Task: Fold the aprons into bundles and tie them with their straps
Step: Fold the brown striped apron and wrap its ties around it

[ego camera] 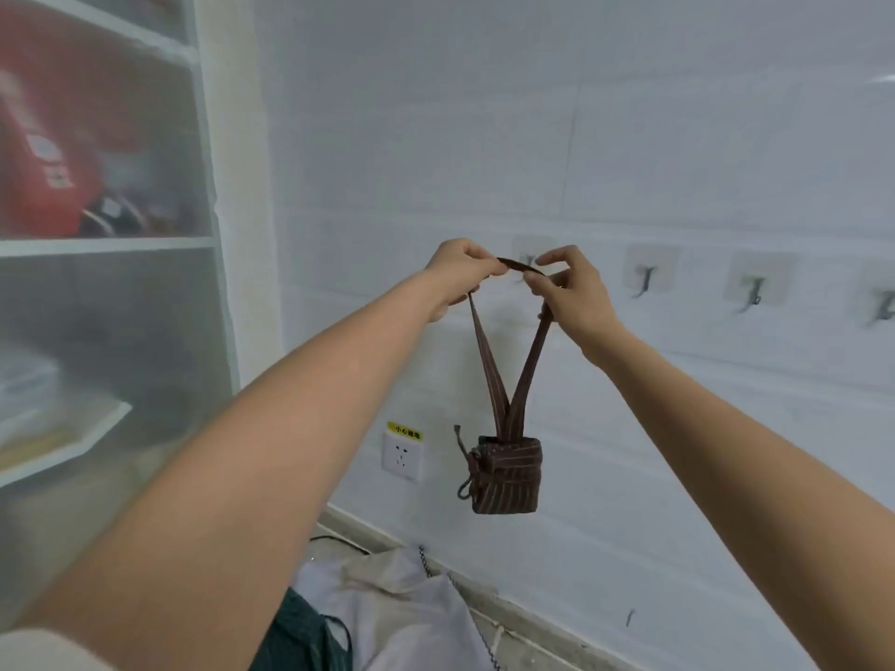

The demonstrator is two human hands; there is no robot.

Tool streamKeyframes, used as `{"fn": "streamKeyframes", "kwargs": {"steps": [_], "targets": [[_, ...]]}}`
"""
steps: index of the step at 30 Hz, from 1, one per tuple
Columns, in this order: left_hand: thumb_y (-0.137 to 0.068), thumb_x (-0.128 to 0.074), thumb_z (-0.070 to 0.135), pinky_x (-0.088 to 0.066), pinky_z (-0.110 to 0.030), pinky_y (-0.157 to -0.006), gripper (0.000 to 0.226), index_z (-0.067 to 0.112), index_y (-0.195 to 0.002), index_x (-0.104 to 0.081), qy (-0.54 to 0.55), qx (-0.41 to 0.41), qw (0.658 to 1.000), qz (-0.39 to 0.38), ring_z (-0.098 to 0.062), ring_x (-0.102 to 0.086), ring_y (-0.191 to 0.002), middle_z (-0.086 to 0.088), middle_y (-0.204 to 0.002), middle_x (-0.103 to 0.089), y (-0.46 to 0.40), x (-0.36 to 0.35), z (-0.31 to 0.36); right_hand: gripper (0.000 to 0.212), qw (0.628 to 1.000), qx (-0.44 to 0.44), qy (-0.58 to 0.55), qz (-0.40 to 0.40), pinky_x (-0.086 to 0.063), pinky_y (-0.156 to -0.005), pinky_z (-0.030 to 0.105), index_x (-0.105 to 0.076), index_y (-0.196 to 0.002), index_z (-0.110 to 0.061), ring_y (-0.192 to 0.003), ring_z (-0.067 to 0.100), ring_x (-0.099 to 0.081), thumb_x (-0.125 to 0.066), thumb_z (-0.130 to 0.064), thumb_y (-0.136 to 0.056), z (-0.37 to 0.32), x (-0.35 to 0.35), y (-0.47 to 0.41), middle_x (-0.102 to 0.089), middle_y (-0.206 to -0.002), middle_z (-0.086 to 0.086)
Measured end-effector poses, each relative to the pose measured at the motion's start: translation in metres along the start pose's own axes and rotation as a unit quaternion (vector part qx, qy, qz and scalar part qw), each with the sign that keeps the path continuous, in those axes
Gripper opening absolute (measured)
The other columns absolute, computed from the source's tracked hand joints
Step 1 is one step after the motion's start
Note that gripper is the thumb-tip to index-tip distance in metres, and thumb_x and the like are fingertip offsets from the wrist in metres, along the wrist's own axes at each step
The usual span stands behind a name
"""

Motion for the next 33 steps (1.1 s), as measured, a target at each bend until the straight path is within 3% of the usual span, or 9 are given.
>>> {"fn": "streamKeyframes", "kwargs": {"steps": [3, 5, 8, 12, 14, 17, 21, 27, 33], "targets": [[-0.083, -0.068, 0.024, -0.039, -0.021, -0.061, 0.016, 0.022, -0.089, -0.053, -0.008, -0.034, 0.999, -0.01, -0.01, -0.052, -0.07, 0.003, -0.086, -0.058, -0.023, -0.008, 0.007, 0.009, 0.999, 0.031, 0.027, 0.022, -0.045, -0.062, 0.027, -0.052, -0.092, -0.015, -0.069, 0.018, -0.057, -0.056, -0.023, -0.091, 0.002, 0.01, -0.021, -0.061, -0.075, -0.004], [-0.085, -0.065, 0.02, -0.039, -0.021, -0.059, 0.013, 0.021, -0.082, -0.053, -0.029, -0.075, 0.997, -0.01, -0.01, -0.06, -0.067, 0.002, -0.079, -0.061, -0.036, -0.015, 0.012, 0.009, 0.992, 0.046, 0.106, 0.046, -0.038, -0.056, 0.026, -0.053, -0.085, -0.016, -0.071, 0.019, -0.053, -0.054, -0.022, -0.091, 0.009, 0.016, -0.036, -0.058, -0.078, -0.002], [-0.086, -0.063, 0.014, -0.041, -0.02, -0.062, 0.01, 0.017, -0.079, -0.056, -0.094, -0.135, 0.985, 0.048, -0.016, -0.062, -0.075, -0.001, -0.077, -0.062, -0.053, -0.018, 0.017, 0.008, 0.969, 0.069, 0.229, 0.068, -0.037, -0.061, 0.028, -0.057, -0.089, -0.015, -0.076, 0.02, -0.051, -0.053, -0.021, -0.088, 0.014, 0.013, -0.051, -0.052, -0.095, 0.004], [-0.087, -0.06, 0.015, -0.044, -0.03, -0.077, 0.003, 0.018, -0.085, -0.06, -0.172, -0.167, 0.962, 0.133, -0.017, -0.056, -0.083, 0.004, -0.08, -0.059, -0.072, -0.021, 0.014, 0.011, 0.934, 0.112, 0.327, 0.088, -0.036, -0.06, 0.031, -0.055, -0.099, -0.013, -0.077, 0.023, -0.049, -0.049, -0.014, -0.089, 0.009, 0.001, -0.061, -0.049, -0.1, 0.004], [-0.088, -0.058, 0.016, -0.037, -0.033, -0.082, 0.006, 0.02, -0.09, -0.062, -0.228, -0.192, 0.942, 0.157, -0.015, -0.056, -0.087, 0.008, -0.08, -0.06, -0.074, -0.023, 0.02, 0.013, 0.921, 0.126, 0.357, 0.095, -0.036, -0.058, 0.031, -0.054, -0.098, -0.01, -0.077, 0.026, -0.051, -0.048, -0.008, -0.088, 0.008, -0.003, -0.065, -0.05, -0.101, 0.006], [-0.089, -0.055, 0.019, -0.033, -0.035, -0.087, 0.011, 0.023, -0.096, -0.064, -0.317, -0.238, 0.906, 0.147, -0.016, -0.054, -0.097, 0.007, -0.089, -0.064, -0.074, -0.033, 0.027, 0.016, 0.904, 0.135, 0.396, 0.088, -0.033, -0.057, 0.031, -0.054, -0.099, -0.009, -0.07, 0.027, -0.046, -0.043, -0.004, -0.088, 0.007, -0.009, -0.068, -0.051, -0.102, 0.008], [-0.088, -0.056, 0.02, -0.034, -0.037, -0.09, 0.012, 0.022, -0.097, -0.064, -0.36, -0.259, 0.888, 0.12, -0.017, -0.055, -0.099, 0.005, -0.095, -0.065, -0.075, -0.042, 0.022, 0.02, 0.893, 0.123, 0.425, 0.087, -0.03, -0.054, 0.031, -0.056, -0.099, -0.008, -0.065, 0.028, -0.044, -0.042, -0.003, -0.087, 0.015, -0.008, -0.064, -0.052, -0.1, 0.01], [-0.087, -0.057, 0.02, -0.032, -0.035, -0.083, 0.008, 0.022, -0.094, -0.061, -0.344, -0.247, 0.901, 0.095, -0.018, -0.053, -0.097, 0.005, -0.09, -0.065, -0.076, -0.055, 0.013, 0.016, 0.902, 0.082, 0.417, 0.08, -0.029, -0.054, 0.032, -0.051, -0.097, -0.009, -0.063, 0.026, -0.041, -0.043, -0.002, -0.086, 0.031, -0.01, -0.052, -0.043, -0.093, 0.007], [-0.085, -0.06, 0.023, -0.036, -0.033, -0.085, 0.005, 0.024, -0.087, -0.065, -0.257, -0.194, 0.942, 0.096, -0.016, -0.059, -0.092, 0.007, -0.082, -0.065, -0.078, -0.049, -0.001, 0.018, 0.9, 0.068, 0.425, 0.07, -0.029, -0.056, 0.03, -0.051, -0.086, -0.011, -0.067, 0.025, -0.045, -0.043, -0.025, -0.093, 0.029, -0.009, -0.06, -0.055, -0.089, 0.007]]}}
Point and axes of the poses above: each hand's wrist, its own y-axis away from the middle knuckle, its own x-axis out of the back of the hand, z = x × y, the point moved 10 cm from there along -y, towards the middle knuckle
